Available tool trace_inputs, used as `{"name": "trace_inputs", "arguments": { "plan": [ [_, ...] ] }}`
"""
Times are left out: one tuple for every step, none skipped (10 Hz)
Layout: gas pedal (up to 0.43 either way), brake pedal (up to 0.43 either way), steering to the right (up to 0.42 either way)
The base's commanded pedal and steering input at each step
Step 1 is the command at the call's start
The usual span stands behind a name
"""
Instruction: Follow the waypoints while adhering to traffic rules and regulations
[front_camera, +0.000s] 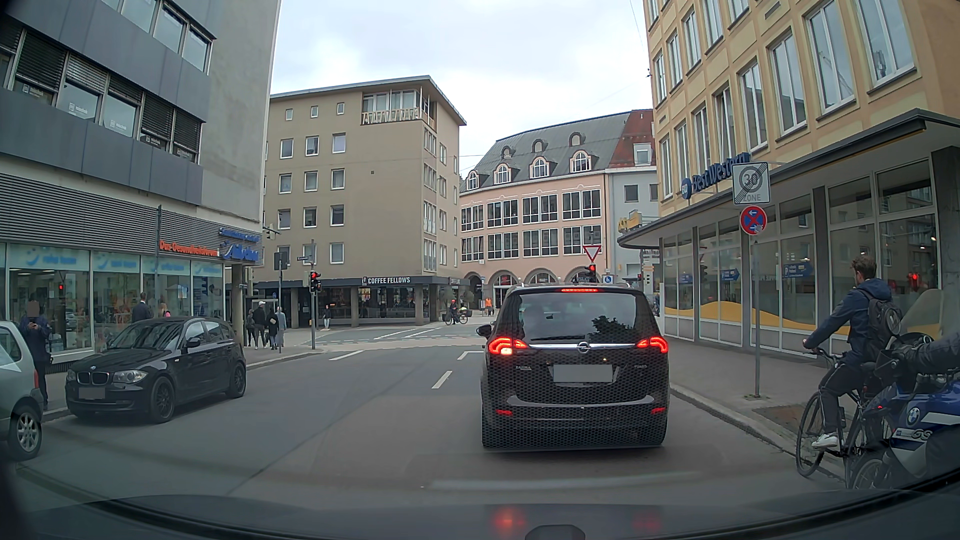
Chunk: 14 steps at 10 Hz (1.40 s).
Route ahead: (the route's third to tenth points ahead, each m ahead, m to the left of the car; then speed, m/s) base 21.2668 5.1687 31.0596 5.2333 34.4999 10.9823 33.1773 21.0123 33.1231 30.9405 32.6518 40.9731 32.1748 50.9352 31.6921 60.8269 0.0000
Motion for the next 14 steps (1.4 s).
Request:
{"name": "trace_inputs", "arguments": {
  "plan": [
    [0.000, 0.232, -0.092],
    [0.000, 0.238, -0.092],
    [0.000, 0.232, -0.092],
    [0.000, 0.238, -0.091],
    [0.000, 0.238, -0.092],
    [0.000, 0.232, -0.091],
    [0.000, 0.238, -0.092],
    [0.000, 0.232, -0.091],
    [0.000, 0.238, -0.091],
    [0.000, 0.238, -0.091],
    [0.000, 0.232, -0.091],
    [0.000, 0.238, -0.091],
    [0.000, 0.232, -0.092],
    [0.000, 0.238, -0.092]
  ]
}}
